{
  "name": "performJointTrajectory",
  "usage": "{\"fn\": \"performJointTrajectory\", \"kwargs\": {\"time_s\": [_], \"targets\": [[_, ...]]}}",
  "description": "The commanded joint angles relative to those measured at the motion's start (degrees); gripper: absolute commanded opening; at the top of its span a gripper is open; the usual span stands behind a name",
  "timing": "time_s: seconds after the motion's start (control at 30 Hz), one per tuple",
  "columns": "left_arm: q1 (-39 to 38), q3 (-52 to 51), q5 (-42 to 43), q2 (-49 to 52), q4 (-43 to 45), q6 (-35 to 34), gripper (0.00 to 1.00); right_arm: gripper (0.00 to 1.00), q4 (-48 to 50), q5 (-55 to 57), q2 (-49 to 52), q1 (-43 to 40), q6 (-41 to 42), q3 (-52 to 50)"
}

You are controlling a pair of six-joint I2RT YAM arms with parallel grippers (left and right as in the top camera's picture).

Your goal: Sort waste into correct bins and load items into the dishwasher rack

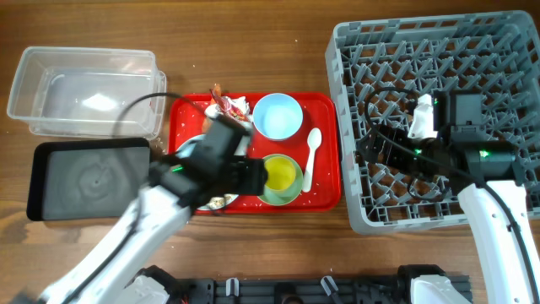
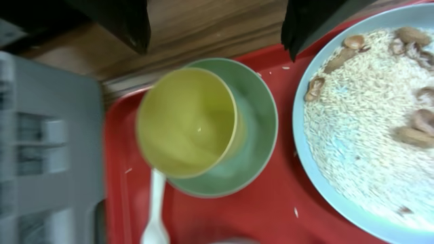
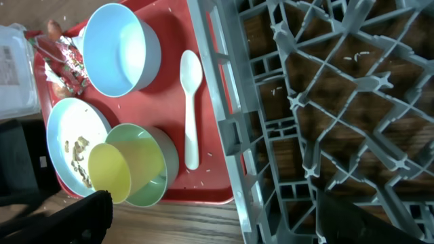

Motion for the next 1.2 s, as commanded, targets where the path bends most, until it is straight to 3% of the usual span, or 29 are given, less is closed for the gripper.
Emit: {"fn": "performJointTrajectory", "kwargs": {"time_s": [0.0,0.07,0.13,0.17,0.23,0.27,0.3,0.33,0.37,0.43,0.5,0.57,0.7,0.77,0.87,0.97,1.17], "targets": [[-3.8,0.5,-7.3,8.7,4.2,-3.5,0.54,1.0,0.2,-0.5,-0.4,-0.1,0.4,1.0],[-3.8,0.5,-7.6,13.0,8.5,-3.5,0.49,1.0,0.1,-1.1,-0.4,-0.1,0.4,1.0],[-3.8,0.5,-7.8,15.3,10.6,-3.5,0.37,0.99,0.0,-1.2,-0.4,-0.1,0.4,1.0],[-3.8,0.5,-7.8,16.2,10.9,-3.7,0.32,0.94,0.0,-1.2,-0.4,-0.1,0.5,1.0],[-3.8,0.5,-7.8,16.4,10.7,-3.7,0.04,0.86,0.2,-1.2,-0.4,-0.1,0.8,1.0],[-3.8,0.5,-7.8,16.2,10.6,-3.7,0.04,0.87,0.6,-1.2,-0.4,-0.1,1.0,1.0],[-3.7,1.0,-7.8,15.5,10.1,-4.2,0.04,1.0,1.7,-1.2,-0.4,-0.1,0.9,1.0],[-3.2,2.5,-7.3,13.5,8.4,-4.6,0.04,1.0,2.4,-1.2,-0.4,-0.2,0.9,1.0],[-2.7,3.7,-6.9,11.8,7.1,-4.5,0.04,0.98,2.8,-2.3,-0.4,-0.2,0.8,1.0],[-0.5,6.8,-3.5,6.9,3.3,-4.5,0.04,0.83,3.8,-7.8,-0.4,-0.1,0.0,1.0],[3.1,8.0,4.3,2.2,1.7,-4.0,0.04,0.8,5.5,-15.1,-0.7,0.0,-3.5,1.0],[10.5,8.0,20.7,-2.8,2.3,-0.1,0.04,0.75,8.3,-30.0,-0.9,0.0,-11.7,1.0],[25.5,8.0,57.8,-5.6,3.9,4.6,0.04,0.67,15.4,-47.5,-0.8,3.2,-16.1,1.0],[28.2,8.0,66.1,-5.5,4.0,5.0,0.04,0.66,20.3,-49.7,-0.8,6.7,-15.1,1.0],[28.4,8.0,68.4,-5.5,3.9,5.0,0.04,0.71,32.3,-49.6,-0.8,14.6,-9.7,1.0],[28.4,8.0,69.8,-5.5,3.9,4.9,0.04,0.76,42.2,-53.7,-0.8,17.4,-7.1,1.0],[28.5,8.0,69.8,-5.5,4.0,5.0,0.04,0.72,45.6,-57.8,-0.8,18.6,-7.1,1.0]]}}
